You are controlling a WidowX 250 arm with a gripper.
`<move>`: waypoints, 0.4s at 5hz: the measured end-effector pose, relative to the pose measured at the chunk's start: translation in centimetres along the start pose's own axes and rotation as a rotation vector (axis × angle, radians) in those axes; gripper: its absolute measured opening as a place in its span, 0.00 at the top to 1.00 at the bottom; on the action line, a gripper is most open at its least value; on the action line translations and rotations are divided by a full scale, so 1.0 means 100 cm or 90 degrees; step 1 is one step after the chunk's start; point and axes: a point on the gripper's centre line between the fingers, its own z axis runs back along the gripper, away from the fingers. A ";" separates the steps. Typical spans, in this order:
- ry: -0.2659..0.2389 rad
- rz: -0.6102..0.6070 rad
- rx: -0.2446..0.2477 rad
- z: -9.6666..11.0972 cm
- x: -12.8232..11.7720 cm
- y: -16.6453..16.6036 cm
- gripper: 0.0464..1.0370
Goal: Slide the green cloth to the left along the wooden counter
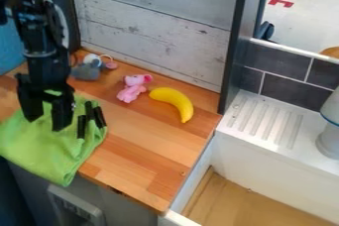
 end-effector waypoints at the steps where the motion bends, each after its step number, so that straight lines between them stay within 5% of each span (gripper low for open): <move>1: 0.042 0.004 -0.017 -0.019 0.004 0.001 0.04; 2: 0.042 0.004 -0.019 -0.020 0.012 0.004 0.04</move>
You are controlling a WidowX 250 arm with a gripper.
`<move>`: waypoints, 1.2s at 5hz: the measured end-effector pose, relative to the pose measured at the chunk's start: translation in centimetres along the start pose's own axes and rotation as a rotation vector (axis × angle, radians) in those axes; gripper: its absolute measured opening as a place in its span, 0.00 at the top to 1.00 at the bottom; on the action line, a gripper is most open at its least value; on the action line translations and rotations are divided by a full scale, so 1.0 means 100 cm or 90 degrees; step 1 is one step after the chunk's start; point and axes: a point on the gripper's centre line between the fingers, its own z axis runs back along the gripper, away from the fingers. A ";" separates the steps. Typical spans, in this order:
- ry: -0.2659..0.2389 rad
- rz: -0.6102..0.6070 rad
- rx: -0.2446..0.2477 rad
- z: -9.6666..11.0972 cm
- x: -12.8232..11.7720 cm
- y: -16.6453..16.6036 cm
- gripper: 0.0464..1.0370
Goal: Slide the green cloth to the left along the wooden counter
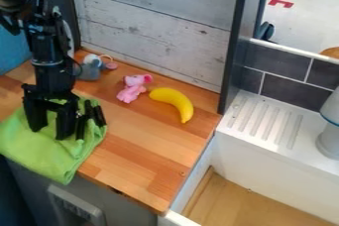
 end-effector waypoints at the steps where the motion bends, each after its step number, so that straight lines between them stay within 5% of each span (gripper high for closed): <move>1: -0.005 0.027 0.023 0.002 0.013 0.012 0.04; 6: 0.092 0.163 0.112 0.021 0.039 0.095 0.04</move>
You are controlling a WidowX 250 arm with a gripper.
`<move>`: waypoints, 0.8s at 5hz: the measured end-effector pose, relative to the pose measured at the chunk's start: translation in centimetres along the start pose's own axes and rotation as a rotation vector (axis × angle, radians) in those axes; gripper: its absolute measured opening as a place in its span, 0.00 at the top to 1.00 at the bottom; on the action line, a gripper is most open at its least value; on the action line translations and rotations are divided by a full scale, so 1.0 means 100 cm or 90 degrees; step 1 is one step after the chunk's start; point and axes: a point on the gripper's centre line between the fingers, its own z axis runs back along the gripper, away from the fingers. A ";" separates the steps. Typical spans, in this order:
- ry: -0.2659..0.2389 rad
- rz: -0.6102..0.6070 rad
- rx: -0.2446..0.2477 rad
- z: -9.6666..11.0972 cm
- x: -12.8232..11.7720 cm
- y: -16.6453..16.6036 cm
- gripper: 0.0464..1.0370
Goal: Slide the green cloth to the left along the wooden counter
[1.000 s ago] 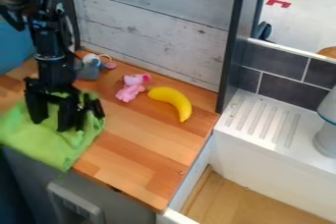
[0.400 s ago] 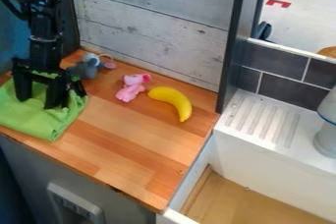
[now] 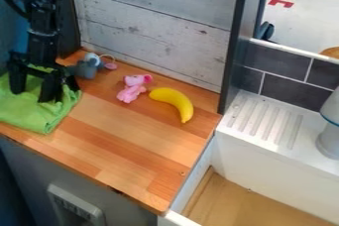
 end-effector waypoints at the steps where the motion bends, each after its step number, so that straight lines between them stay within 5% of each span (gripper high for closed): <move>1: -0.002 0.011 0.008 0.000 0.002 0.009 0.04; 2: -0.001 0.016 0.004 -0.001 -0.007 0.010 0.04; 4: -0.104 -0.077 -0.069 0.042 -0.026 -0.018 0.04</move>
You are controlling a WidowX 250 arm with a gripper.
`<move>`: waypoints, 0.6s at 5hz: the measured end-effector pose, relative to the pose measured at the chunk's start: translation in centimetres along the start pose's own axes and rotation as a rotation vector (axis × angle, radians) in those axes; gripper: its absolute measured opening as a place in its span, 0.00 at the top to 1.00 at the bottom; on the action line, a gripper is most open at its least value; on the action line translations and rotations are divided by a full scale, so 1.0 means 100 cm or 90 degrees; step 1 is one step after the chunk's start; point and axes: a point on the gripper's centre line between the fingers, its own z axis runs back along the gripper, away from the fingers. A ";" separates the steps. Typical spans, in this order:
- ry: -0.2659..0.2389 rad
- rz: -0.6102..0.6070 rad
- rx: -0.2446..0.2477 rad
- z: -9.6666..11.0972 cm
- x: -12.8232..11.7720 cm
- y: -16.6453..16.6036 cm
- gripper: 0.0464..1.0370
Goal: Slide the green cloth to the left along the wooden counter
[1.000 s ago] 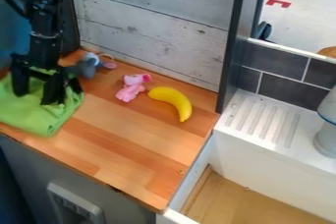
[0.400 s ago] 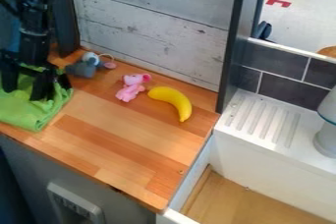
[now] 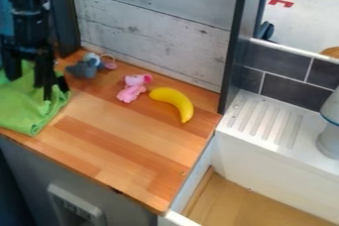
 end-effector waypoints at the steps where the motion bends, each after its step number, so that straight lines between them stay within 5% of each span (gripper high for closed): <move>1: -0.025 -0.091 -0.010 0.024 -0.002 -0.053 0.04; 2: -0.031 -0.161 -0.033 0.037 -0.008 -0.098 0.04; 3: -0.052 -0.104 -0.015 0.043 -0.005 -0.145 0.04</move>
